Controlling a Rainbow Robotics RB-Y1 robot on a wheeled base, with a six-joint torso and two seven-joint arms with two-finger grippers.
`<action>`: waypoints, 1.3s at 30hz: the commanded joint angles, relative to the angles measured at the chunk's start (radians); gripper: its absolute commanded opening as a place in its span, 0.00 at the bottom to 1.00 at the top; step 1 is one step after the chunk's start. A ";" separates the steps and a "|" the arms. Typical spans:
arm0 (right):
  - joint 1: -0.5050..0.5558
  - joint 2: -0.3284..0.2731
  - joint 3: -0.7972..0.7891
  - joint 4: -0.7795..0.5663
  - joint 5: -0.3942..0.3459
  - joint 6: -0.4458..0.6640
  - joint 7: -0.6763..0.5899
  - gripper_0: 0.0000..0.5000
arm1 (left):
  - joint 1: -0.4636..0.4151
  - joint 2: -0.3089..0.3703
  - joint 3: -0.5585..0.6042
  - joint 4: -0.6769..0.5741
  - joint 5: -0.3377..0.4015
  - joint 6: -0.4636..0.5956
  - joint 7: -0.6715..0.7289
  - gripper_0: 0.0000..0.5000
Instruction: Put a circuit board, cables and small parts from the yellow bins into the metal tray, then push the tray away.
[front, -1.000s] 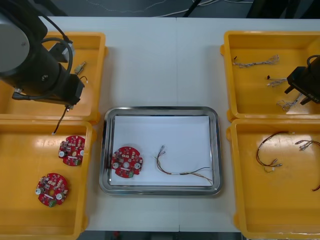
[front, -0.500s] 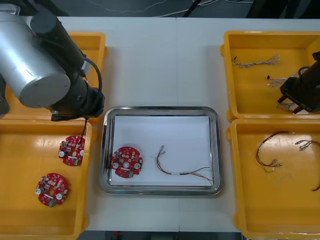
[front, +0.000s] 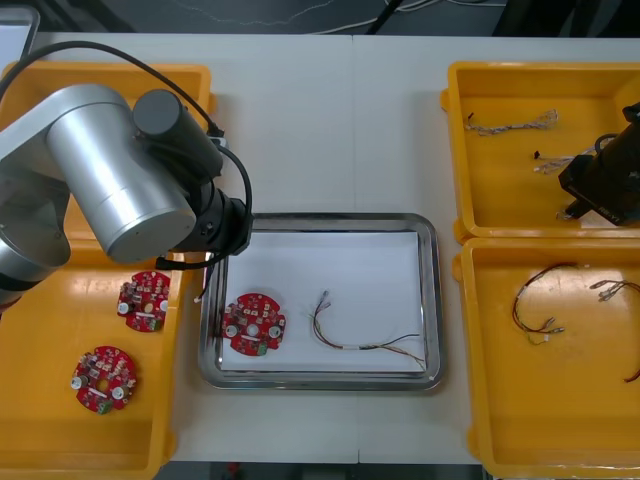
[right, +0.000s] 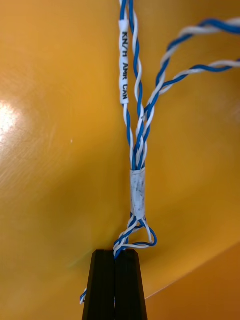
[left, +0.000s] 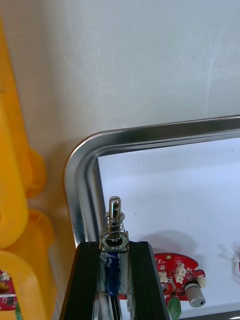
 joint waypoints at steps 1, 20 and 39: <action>-0.026 0.005 -0.027 -0.048 0.012 -0.007 0.039 0.00 | 0.014 -0.030 -0.057 -0.031 -0.035 -0.033 0.098 0.00; -0.037 0.014 -0.040 -0.258 0.035 0.186 0.022 0.00 | 0.014 -0.079 -0.183 0.076 -0.130 -0.171 0.177 0.00; -0.086 0.098 -0.015 -0.264 0.035 0.223 -0.019 0.00 | 0.034 -0.080 -0.212 0.118 -0.171 -0.175 0.226 0.00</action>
